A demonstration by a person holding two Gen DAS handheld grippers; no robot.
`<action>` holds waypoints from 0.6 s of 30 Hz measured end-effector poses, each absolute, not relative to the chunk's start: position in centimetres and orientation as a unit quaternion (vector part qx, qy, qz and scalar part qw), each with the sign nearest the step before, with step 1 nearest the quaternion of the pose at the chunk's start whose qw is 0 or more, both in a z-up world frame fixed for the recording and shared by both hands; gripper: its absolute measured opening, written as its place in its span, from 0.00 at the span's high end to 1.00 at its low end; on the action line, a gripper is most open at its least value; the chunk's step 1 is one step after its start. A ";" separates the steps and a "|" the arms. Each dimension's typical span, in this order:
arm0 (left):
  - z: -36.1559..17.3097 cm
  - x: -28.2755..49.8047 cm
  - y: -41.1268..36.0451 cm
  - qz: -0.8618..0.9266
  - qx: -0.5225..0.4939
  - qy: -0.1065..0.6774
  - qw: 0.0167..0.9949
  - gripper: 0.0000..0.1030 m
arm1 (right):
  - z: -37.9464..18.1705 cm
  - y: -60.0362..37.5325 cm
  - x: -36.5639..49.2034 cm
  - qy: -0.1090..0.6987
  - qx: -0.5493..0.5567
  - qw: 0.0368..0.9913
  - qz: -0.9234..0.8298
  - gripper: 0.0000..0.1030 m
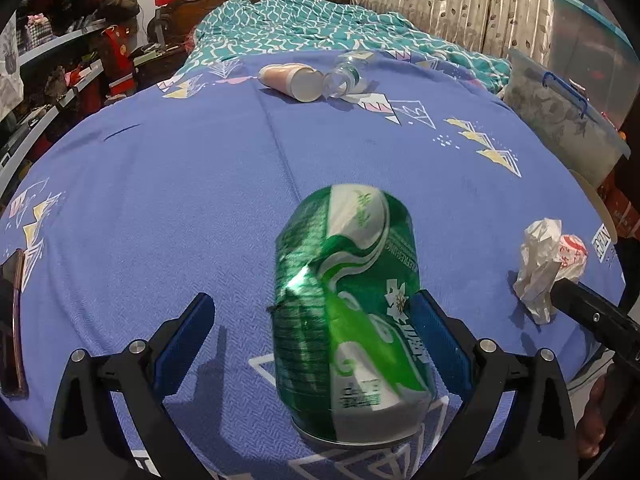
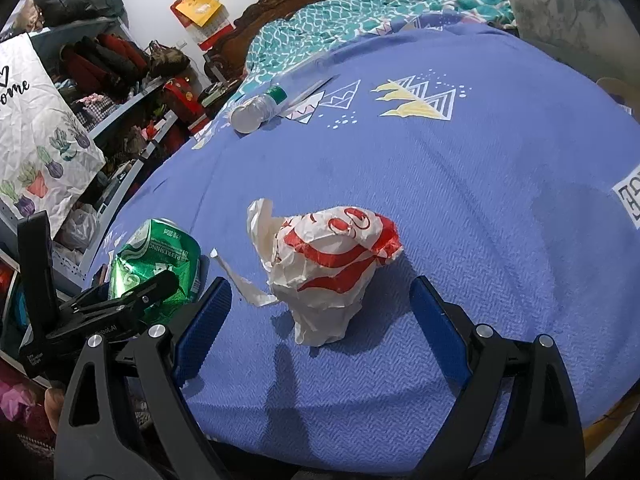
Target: Collect trash
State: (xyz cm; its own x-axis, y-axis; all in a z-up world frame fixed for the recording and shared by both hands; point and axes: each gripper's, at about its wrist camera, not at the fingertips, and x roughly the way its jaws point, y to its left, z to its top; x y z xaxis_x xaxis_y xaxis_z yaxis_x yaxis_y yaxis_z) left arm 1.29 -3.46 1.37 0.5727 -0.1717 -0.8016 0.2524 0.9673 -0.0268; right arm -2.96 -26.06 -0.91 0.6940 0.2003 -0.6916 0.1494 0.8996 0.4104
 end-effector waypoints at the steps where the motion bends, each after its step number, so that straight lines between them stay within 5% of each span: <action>1: 1.3 1.2 -3.5 -0.120 0.044 0.447 0.886 0.08 | -1.0 -26.0 -2.9 0.391 0.224 0.893 0.015 0.12; 18: -0.3 0.5 -4.3 -0.131 0.056 0.453 0.880 0.07 | -1.4 -23.8 -3.4 0.375 0.164 0.912 -0.011 0.05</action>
State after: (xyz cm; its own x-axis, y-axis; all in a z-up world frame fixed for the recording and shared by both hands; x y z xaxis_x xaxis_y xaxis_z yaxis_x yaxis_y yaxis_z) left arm 0.51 -4.31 -0.35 0.5544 -0.1797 -0.8126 0.2817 0.9593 -0.0200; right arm -3.36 -23.81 -1.41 0.7189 0.1032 -0.6874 0.1429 0.9458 0.2916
